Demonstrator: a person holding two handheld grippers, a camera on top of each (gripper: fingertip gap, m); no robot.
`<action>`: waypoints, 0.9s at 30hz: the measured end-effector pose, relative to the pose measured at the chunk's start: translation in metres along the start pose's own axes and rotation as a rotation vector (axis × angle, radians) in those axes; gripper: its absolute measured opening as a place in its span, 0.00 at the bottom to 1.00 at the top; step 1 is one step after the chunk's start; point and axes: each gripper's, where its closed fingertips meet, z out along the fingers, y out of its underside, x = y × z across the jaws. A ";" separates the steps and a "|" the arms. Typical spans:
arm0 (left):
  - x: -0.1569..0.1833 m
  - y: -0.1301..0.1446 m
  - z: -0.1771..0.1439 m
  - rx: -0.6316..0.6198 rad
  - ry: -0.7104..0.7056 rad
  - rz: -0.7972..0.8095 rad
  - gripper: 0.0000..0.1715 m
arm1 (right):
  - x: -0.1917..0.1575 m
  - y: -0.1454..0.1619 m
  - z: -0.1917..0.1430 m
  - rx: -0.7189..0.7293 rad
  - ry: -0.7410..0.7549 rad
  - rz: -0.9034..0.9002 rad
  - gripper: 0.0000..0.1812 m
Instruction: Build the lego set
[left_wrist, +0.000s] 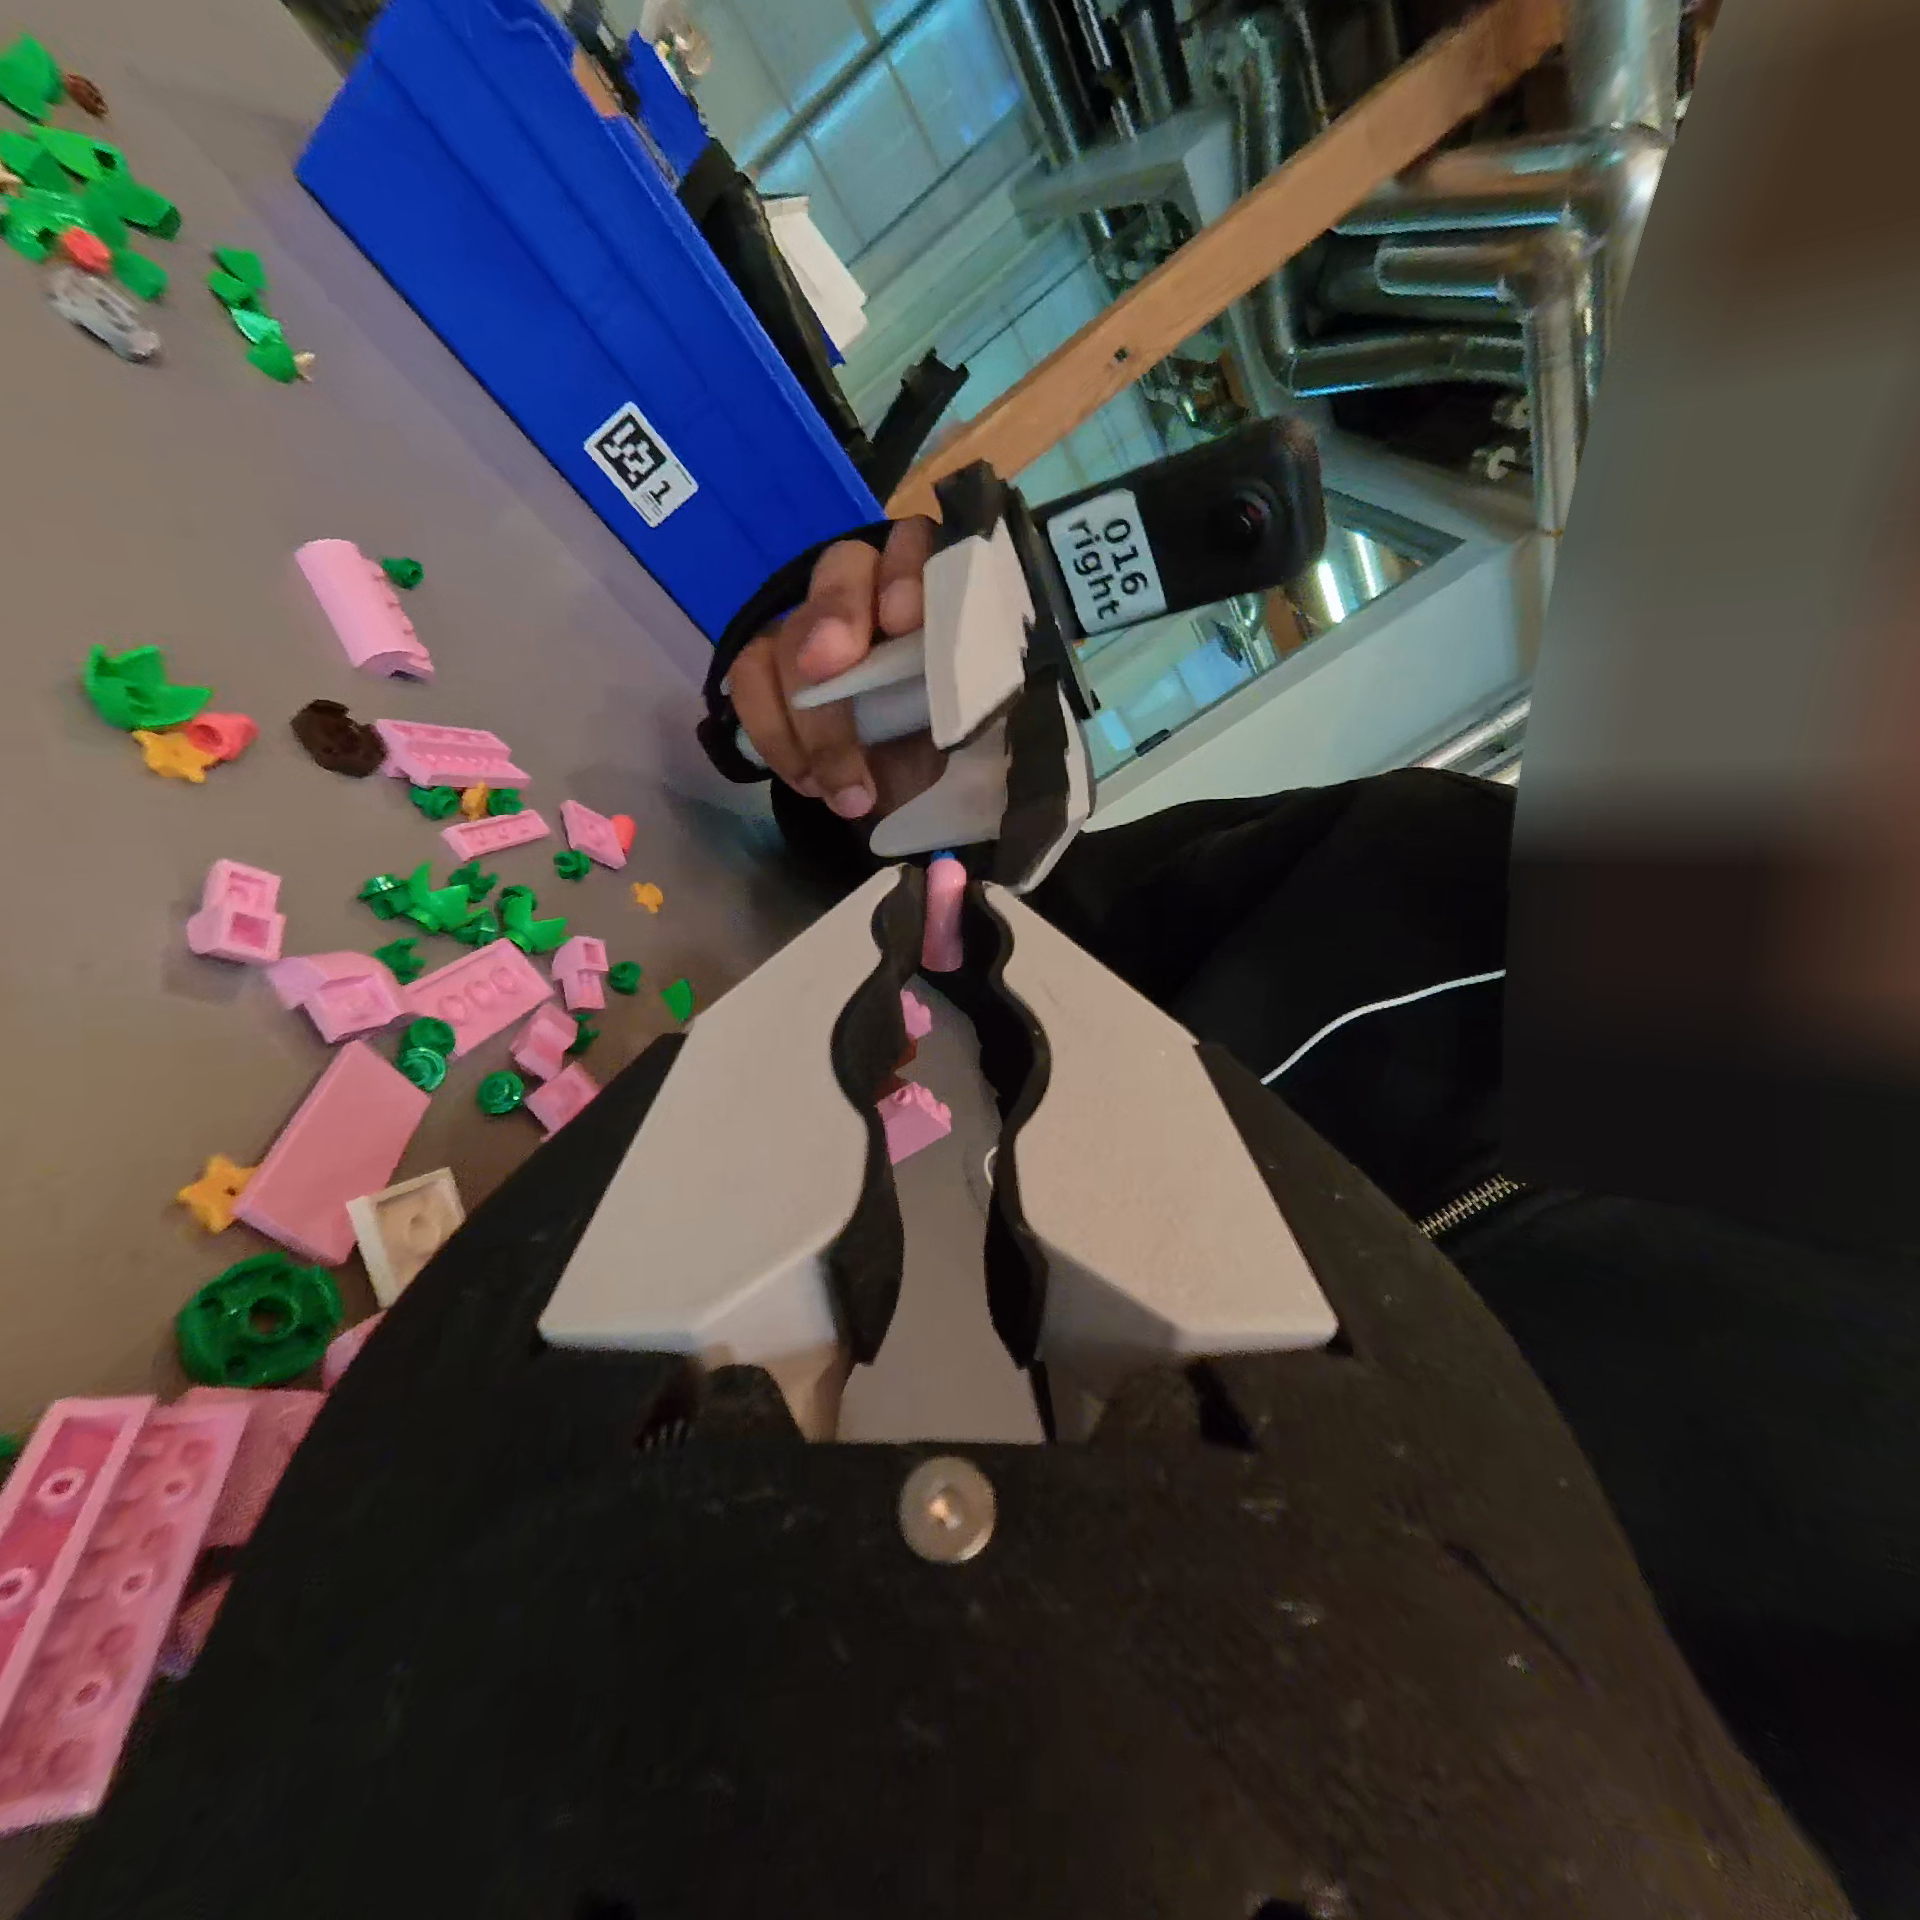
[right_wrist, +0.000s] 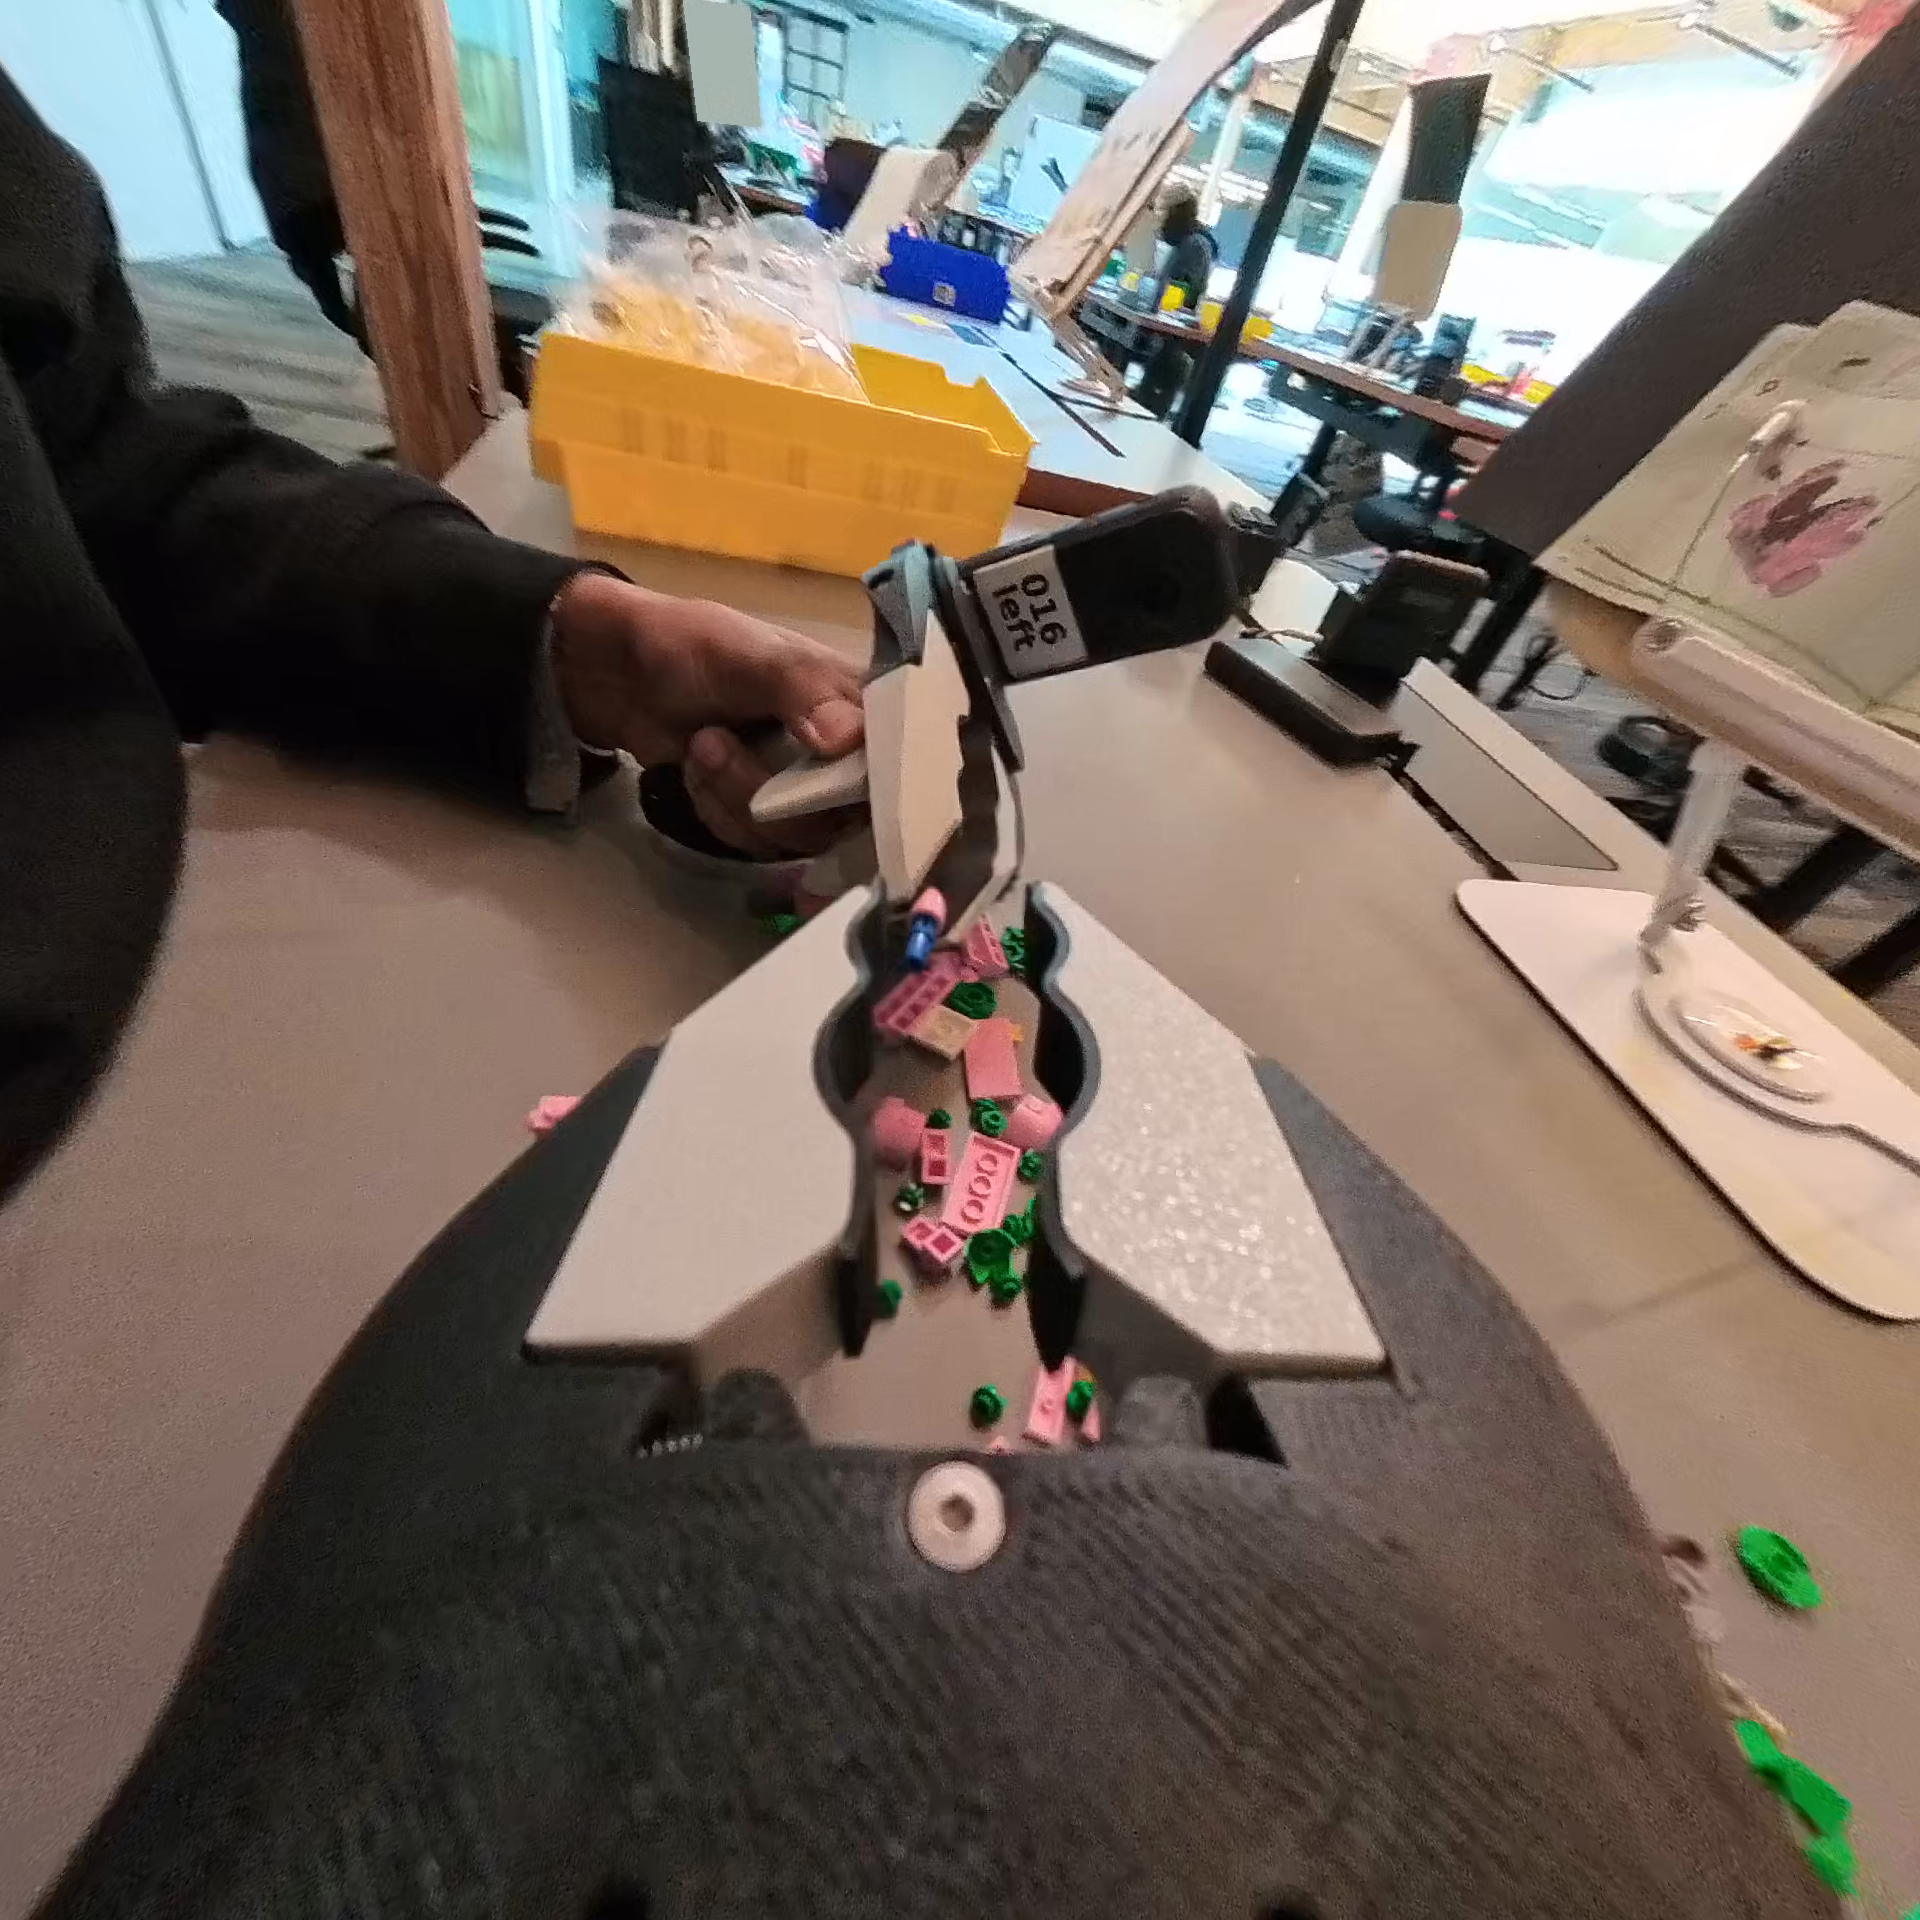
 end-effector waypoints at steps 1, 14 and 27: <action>0.001 0.001 0.001 -0.006 0.009 -0.001 0.03 | -0.003 0.002 0.000 0.001 -0.030 0.011 0.15; 0.000 0.001 -0.001 -0.004 0.017 0.005 0.03 | -0.009 0.011 0.004 -0.026 -0.056 -0.014 0.06; 0.009 -0.013 -0.008 0.098 0.083 -0.014 0.03 | 0.003 0.000 -0.002 0.003 0.060 -0.085 0.08</action>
